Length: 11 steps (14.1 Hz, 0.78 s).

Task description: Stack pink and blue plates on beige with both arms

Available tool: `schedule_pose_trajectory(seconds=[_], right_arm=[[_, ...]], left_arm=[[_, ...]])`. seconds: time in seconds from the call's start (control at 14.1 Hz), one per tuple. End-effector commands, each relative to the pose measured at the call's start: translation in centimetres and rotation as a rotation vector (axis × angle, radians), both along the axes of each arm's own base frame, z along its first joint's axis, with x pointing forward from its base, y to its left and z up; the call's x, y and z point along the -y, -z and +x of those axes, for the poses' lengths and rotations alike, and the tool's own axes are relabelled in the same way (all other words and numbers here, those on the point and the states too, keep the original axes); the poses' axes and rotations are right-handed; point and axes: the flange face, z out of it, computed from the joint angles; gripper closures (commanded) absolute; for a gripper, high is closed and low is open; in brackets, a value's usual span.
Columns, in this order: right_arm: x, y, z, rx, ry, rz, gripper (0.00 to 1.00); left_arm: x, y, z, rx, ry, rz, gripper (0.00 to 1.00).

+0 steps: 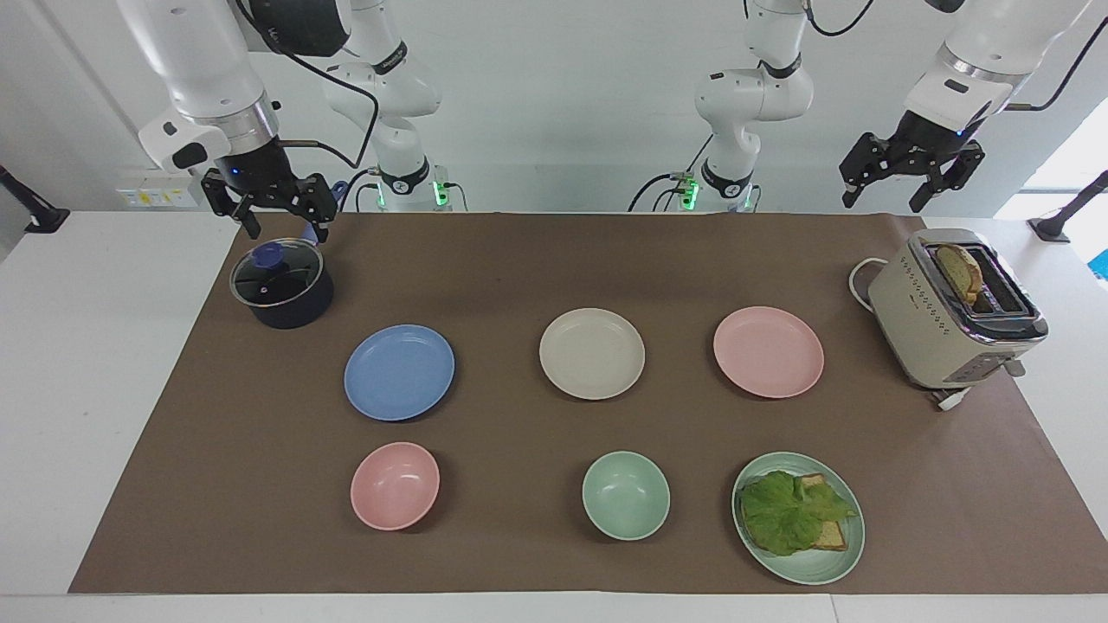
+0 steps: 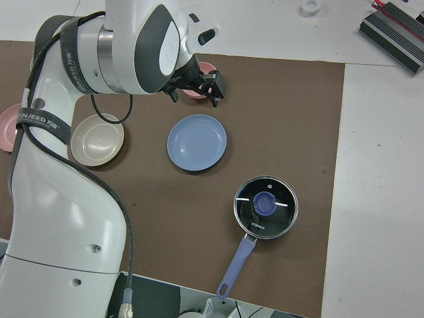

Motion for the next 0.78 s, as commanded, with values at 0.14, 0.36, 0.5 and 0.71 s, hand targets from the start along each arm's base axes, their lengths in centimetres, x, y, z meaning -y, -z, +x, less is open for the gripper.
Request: schedule_pose_trajectory(seconds=[0.14, 0.36, 0.5, 0.71], right_arm=[[-0.04, -0.3, -0.44, 0.007, 0.017, -0.003, 0.0], [0.05, -0.3, -0.37, 0.008, 0.015, -0.002, 0.0], [0.05, -0.28, -0.28, 0.008, 0.015, -0.002, 0.0], [0.05, -0.28, -0.28, 0.008, 0.012, -0.002, 0.0]], left_arm=[[-0.34, -0.02, -1.16, -0.001, 0.002, 0.01, 0.0], [-0.43, 0.05, -1.15, -0.002, -0.002, 0.017, 0.0], [-0.35, -0.07, -1.32, 0.003, 0.0, 0.018, 0.0], [-0.35, -0.07, -1.47, 0.006, 0.001, 0.018, 0.0]])
